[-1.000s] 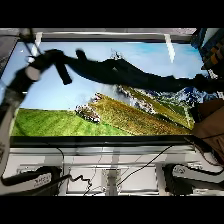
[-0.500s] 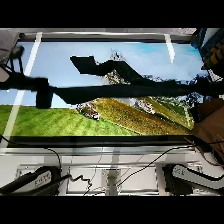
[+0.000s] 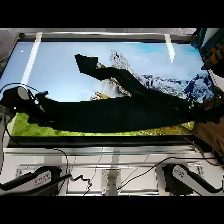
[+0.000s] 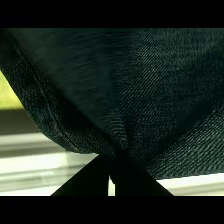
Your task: Fold the clothes and pants, and hang the long-sleeved shirts on hangers.
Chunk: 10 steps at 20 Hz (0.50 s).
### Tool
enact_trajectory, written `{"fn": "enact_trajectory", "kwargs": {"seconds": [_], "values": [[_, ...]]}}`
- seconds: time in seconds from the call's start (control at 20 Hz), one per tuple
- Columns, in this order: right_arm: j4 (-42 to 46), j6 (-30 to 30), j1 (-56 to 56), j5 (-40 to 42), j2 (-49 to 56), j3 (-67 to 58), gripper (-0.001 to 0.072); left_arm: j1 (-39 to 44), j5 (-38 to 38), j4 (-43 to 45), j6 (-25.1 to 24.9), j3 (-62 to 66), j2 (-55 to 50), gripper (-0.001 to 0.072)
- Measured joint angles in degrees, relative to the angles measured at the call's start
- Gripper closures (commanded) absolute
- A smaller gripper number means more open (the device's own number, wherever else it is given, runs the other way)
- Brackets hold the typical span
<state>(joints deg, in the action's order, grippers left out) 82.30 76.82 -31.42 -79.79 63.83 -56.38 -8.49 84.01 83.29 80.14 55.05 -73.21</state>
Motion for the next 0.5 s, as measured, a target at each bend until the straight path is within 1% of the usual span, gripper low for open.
{"fn": "enact_trajectory", "kwargs": {"seconds": [0.05, 0.1, 0.2, 0.25, 0.3, 0.35, 0.45, 0.5], "values": [[1.22, 0.11, 0.00, -0.02, -1.03, 1.44, 0.0639, 0.00, -0.07, -0.04, -0.04, -0.76, -0.02, 0.0253], [2.27, 0.15, -0.02, 0.11, -1.79, 2.38, 0.0639, 0.00, -0.81, -0.07, -0.02, -1.27, -0.04, 0.0066], [3.39, 0.20, -0.02, 0.42, -2.99, 3.67, 0.0639, -0.09, -3.43, -1.42, 0.00, -1.95, 0.50, 0.0068], [3.82, 0.24, -0.02, 0.59, -3.32, 4.00, 0.0639, -0.22, -5.38, -1.99, -0.02, -2.16, 1.42, 0.0140], [4.11, 0.31, -0.02, 0.83, -3.56, 4.28, 0.0639, -0.46, -7.52, -2.23, 0.00, -2.29, 2.82, 0.0274], [4.26, 0.31, -0.02, 0.98, -3.76, 4.50, 0.0639, -0.92, -9.29, -2.38, -0.07, -2.40, 4.79, 0.0361], [4.59, 0.33, -0.02, 1.49, -3.96, 4.74, 0.0639, -3.13, -12.48, -1.62, -0.70, -2.64, 10.45, 0.0364], [4.63, 0.33, -0.02, 1.77, -4.07, 4.81, 0.0639, -4.92, -13.73, -0.37, -0.90, -2.99, 13.33, 0.0412]]}}
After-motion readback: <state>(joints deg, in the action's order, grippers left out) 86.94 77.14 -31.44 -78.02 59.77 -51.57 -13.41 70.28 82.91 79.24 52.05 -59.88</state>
